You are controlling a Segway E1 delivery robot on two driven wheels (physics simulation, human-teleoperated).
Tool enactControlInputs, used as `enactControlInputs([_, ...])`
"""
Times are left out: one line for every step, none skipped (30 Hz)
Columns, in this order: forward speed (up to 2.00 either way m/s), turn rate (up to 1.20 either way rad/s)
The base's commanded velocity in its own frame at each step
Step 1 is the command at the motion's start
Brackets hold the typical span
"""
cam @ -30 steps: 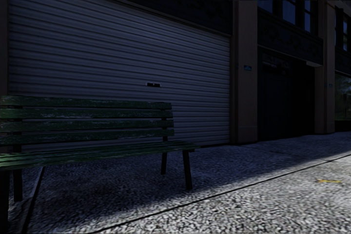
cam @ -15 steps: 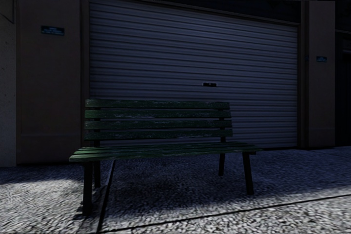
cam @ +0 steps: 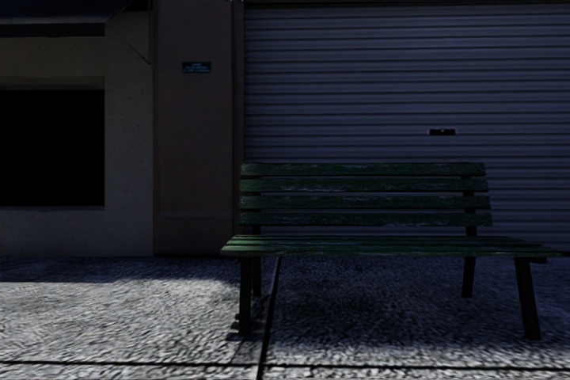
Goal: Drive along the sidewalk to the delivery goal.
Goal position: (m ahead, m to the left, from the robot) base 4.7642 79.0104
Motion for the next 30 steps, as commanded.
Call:
enactControlInputs([0.00,0.48])
enactControlInputs([0.00,0.48])
enactControlInputs([0.00,0.45])
enactControlInputs([0.00,0.44])
enactControlInputs([0.00,0.44])
enactControlInputs([0.00,0.44])
enactControlInputs([0.00,0.44])
enactControlInputs([0.00,0.44])
enactControlInputs([0.00,0.44])
enactControlInputs([0.00,0.48])
enactControlInputs([0.00,0.48])
enactControlInputs([0.00,0.53])
enactControlInputs([0.00,0.57])
enactControlInputs([0.00,0.60])
enactControlInputs([0.00,0.60])
enactControlInputs([0.00,0.65])
enactControlInputs([0.00,0.71])
enactControlInputs([0.00,0.78])
enactControlInputs([0.00,0.78])
enactControlInputs([0.00,0.81])
enactControlInputs([0.00,0.82])
enactControlInputs([0.00,0.82])
enactControlInputs([0.00,0.82])
enactControlInputs([0.00,0.82])
enactControlInputs([0.00,0.82])
enactControlInputs([0.00,0.84])
enactControlInputs([0.00,0.84])
enactControlInputs([0.00,0.89])
enactControlInputs([0.00,0.92])
enactControlInputs([0.00,0.92])
